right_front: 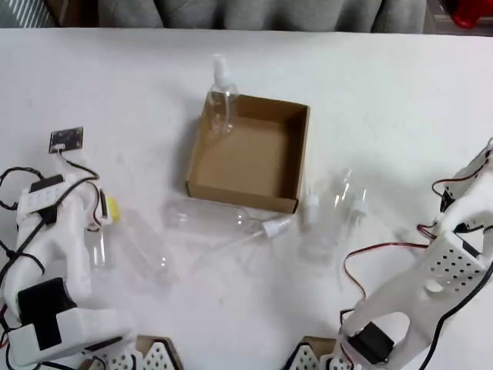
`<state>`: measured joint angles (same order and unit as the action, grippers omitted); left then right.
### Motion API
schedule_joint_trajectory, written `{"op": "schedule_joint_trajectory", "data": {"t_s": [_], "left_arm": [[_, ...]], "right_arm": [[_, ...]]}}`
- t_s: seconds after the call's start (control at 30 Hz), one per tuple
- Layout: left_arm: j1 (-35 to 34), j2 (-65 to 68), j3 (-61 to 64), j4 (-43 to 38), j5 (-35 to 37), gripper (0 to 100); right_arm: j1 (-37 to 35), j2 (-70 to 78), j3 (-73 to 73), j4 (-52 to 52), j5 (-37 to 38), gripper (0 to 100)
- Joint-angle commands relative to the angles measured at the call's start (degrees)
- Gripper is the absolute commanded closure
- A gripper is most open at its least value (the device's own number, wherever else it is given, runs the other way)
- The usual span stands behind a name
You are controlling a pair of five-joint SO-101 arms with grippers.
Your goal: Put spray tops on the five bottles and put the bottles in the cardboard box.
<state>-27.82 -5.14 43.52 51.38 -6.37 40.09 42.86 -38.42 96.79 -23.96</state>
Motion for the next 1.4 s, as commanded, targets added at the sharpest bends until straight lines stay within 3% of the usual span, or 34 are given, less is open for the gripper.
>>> {"op": "schedule_joint_trajectory", "data": {"t_s": [0.0,0.17,0.5,0.67,1.03,1.37], "left_arm": [[0.75,-3.47,-0.18,-1.23,-0.7,98],[0.75,-3.47,-0.18,-1.41,-0.7,98],[0.66,-3.47,-0.18,-1.41,-0.7,98],[0.66,-3.47,-0.18,-1.41,-0.7,98],[0.57,-3.47,-0.18,-1.32,-0.7,98],[0.66,-3.47,-0.18,-1.32,-0.7,98]], "right_arm": [[1.1,-2.24,-2.37,2.15,4.13,98.8],[1.8,-9.98,6.86,2.15,9.58,98.3],[1.8,-29.14,26.81,2.07,10.64,98.3],[1.8,-34.07,36.04,1.63,15.82,98.3],[2.33,-33.19,49.49,-14.64,18.2,98.2],[5.49,-31.08,51.25,-22.81,18.29,98.2]]}}
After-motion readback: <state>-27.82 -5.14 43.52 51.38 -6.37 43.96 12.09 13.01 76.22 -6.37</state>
